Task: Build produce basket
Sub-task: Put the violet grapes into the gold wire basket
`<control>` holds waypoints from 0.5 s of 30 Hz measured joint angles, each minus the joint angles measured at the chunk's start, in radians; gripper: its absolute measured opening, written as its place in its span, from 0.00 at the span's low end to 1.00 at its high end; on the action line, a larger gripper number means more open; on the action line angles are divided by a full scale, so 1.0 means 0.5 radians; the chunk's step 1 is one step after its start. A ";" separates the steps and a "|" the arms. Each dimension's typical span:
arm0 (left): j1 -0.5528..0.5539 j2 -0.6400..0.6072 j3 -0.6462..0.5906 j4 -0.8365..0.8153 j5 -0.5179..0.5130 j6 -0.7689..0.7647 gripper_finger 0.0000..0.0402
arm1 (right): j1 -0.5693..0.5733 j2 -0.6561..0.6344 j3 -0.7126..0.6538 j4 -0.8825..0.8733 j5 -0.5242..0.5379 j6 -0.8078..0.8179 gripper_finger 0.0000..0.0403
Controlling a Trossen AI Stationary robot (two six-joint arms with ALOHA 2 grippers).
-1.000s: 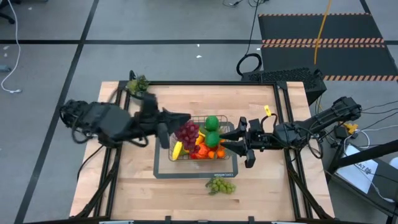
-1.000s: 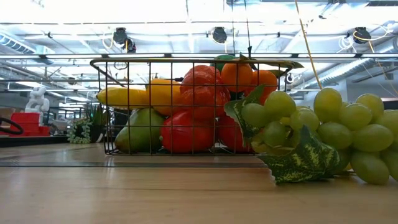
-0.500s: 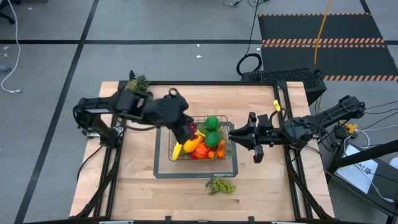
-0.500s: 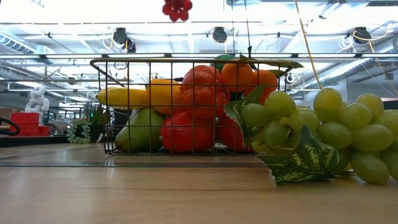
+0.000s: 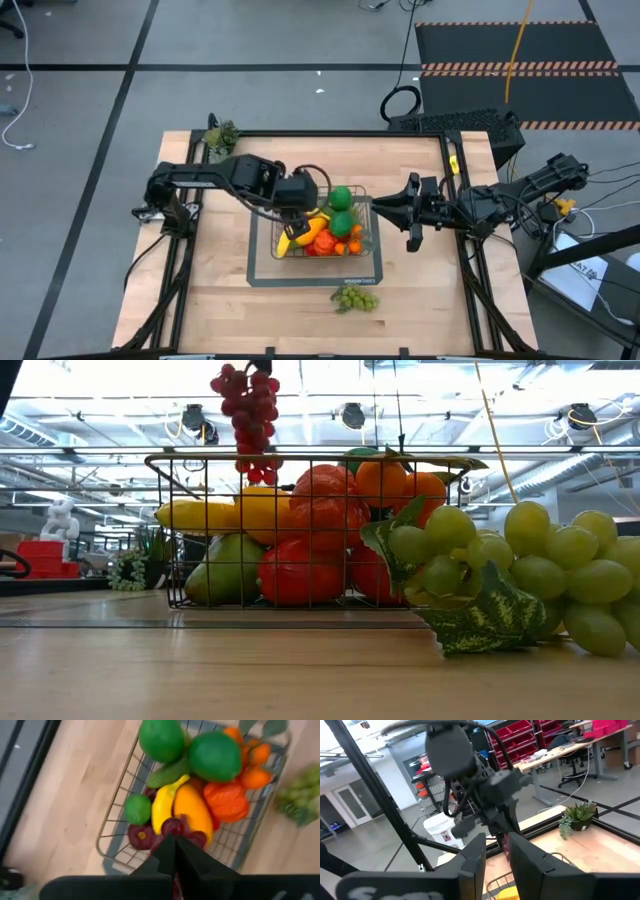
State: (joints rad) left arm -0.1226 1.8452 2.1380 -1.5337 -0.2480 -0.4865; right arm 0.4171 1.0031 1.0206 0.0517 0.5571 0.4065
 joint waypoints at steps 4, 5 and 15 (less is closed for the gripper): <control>0.017 0.069 0.000 -0.022 -0.031 0.192 0.01 | -0.010 0.000 0.000 0.001 0.000 0.000 0.19; 0.024 0.086 0.000 -0.018 -0.031 0.252 0.01 | -0.011 0.000 0.000 0.000 0.001 0.000 0.19; 0.098 0.318 0.000 0.047 0.071 0.717 0.01 | -0.007 0.000 0.000 -0.005 -0.008 0.059 0.19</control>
State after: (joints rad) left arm -0.0737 2.0044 2.1380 -1.5101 -0.2127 -0.1277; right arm 0.4135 1.0031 1.0206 0.0491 0.5533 0.4360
